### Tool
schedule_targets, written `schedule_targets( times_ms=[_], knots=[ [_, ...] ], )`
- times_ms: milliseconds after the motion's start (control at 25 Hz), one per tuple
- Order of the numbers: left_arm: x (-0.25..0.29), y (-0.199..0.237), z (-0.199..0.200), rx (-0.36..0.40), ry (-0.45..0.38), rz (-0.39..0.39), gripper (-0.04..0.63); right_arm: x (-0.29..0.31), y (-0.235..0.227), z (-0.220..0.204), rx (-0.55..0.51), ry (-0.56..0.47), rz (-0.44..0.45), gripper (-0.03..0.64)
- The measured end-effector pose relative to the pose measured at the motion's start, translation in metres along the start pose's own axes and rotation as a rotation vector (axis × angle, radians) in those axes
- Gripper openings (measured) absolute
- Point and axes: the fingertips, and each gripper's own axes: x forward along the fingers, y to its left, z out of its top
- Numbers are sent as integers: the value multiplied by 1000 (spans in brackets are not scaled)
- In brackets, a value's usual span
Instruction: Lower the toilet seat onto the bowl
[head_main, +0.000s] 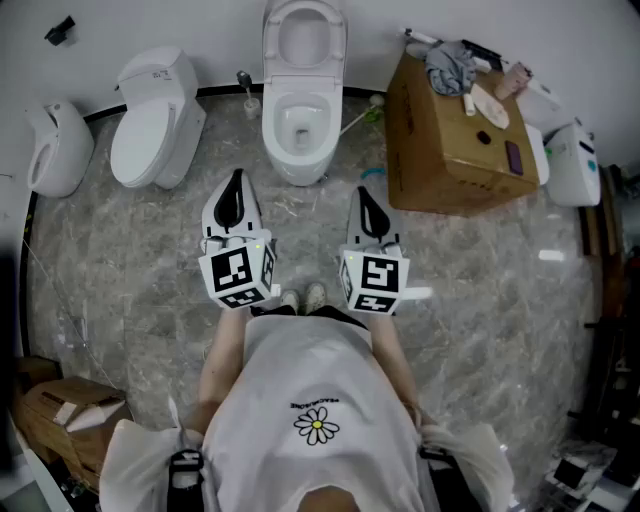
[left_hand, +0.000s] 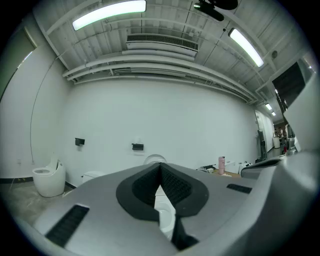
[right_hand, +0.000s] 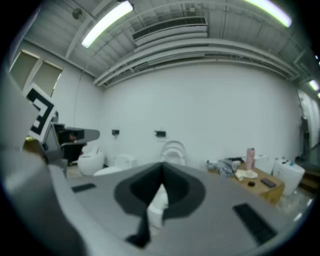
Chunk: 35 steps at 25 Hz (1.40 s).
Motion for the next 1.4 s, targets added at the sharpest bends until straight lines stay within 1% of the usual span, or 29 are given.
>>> schedule_targets(
  times_ms=[400, 480, 640, 760, 920, 1080, 1240, 1400],
  knots=[
    [1, -10, -1, -5, 5, -16, 23, 7, 7, -2, -2, 9, 50, 29],
    [2, -12, -5, -2, 16, -15, 23, 7, 9, -3, -15, 5, 69, 29],
    [8, -15, -21, 11, 53, -6, 23, 10, 16, -10, -75, 3, 112, 29],
    [10, -19, -29, 10, 66, 2, 23, 14, 11, -20, -51, 24, 131, 29],
    [16, -21, -34, 14, 57, 10, 23, 29, -5, -34, 2, 44, 111, 29],
    [25, -6, -39, 15, 53, 30, 23, 41, -7, -37, 19, 36, 107, 29],
    [54, 0, -43, 39, 34, 20, 23, 68, -18, -36, 42, 26, 90, 29],
    [98, 8, -42, 24, 18, 13, 23, 103, -34, -31, 65, 31, 63, 29]
  ],
)
